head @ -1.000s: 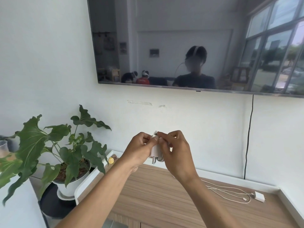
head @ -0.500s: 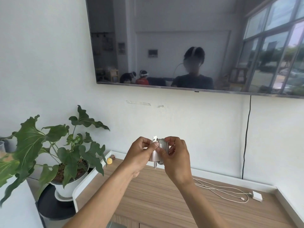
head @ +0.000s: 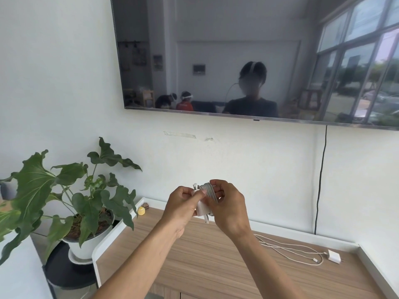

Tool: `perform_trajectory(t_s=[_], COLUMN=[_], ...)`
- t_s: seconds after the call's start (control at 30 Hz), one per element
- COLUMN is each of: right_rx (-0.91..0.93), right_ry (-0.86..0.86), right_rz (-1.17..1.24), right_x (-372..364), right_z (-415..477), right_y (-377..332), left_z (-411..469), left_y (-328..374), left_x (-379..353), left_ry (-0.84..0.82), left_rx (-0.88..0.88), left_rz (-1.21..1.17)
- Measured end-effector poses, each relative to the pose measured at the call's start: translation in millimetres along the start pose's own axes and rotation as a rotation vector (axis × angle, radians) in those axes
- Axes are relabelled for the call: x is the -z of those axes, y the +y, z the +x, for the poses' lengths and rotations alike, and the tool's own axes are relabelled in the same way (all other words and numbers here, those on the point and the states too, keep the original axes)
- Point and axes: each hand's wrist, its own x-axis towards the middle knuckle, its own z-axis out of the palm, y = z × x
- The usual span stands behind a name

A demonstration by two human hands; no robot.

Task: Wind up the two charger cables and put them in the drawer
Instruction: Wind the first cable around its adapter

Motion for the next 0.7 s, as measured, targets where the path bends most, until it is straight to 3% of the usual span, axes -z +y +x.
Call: perform_trajectory(t_s=[0.13,0.43,0.7], right_rx=[0.049,0.04,0.002], right_ry=[-0.009,-0.017,-0.074], right_rz=[-0.042,-0.063,-0.005], right_x=[-2,-5,-4], right_z=[-3,0,5], right_y=[3,4,1], left_z=[1,-2,1], left_y=[-2,0,5], left_x=[2,12,13], left_ry=[0.03,-0.07,0.003], left_rx=[0.012,0.061,0.049], left_rz=[-0.014,-0.091,-0.036])
